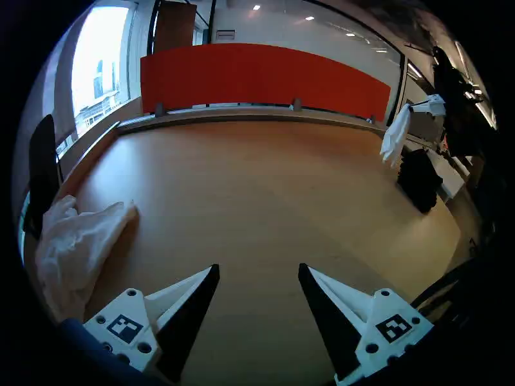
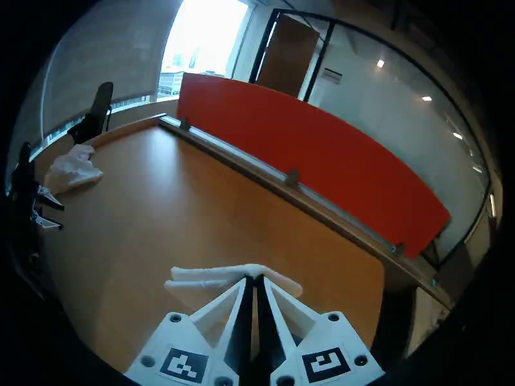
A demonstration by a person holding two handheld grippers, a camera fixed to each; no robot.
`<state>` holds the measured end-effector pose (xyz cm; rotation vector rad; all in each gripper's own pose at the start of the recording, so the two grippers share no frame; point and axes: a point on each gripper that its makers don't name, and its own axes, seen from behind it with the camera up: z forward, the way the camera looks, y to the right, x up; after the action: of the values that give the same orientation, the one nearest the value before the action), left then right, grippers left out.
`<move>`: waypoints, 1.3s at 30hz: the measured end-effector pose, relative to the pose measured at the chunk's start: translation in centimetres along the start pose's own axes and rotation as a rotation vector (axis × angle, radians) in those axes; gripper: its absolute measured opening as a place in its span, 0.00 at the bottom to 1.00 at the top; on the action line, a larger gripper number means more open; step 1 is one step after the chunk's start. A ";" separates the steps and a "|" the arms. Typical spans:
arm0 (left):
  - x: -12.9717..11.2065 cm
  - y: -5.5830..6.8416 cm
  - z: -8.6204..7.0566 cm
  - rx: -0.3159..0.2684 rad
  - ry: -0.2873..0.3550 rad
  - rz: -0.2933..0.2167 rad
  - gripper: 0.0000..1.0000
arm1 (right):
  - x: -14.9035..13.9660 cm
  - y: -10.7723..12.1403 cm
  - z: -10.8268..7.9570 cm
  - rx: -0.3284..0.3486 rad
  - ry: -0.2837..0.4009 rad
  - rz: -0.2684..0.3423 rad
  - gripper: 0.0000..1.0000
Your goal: Fold towel
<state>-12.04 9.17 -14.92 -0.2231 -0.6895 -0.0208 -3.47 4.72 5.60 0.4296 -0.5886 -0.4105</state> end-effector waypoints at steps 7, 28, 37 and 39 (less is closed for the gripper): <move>0.2 0.7 0.4 -0.007 -0.006 0.006 0.91 | -1.5 4.1 -1.4 -0.054 -0.034 0.002 0.04; 0.4 1.8 0.6 -0.005 -0.013 0.020 0.91 | -2.9 11.1 -3.3 -0.135 -0.063 0.055 0.04; 0.6 2.3 0.9 -0.015 -0.015 0.029 0.91 | -4.2 11.7 -4.8 -0.151 -0.076 0.066 0.04; 0.7 2.4 1.0 -0.017 -0.015 0.032 0.91 | -4.8 11.8 -5.4 -0.156 -0.081 0.071 0.04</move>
<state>-11.89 11.79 -14.24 -0.2510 -0.7008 0.0058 -0.96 18.29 5.28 0.2426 -0.6437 -0.4040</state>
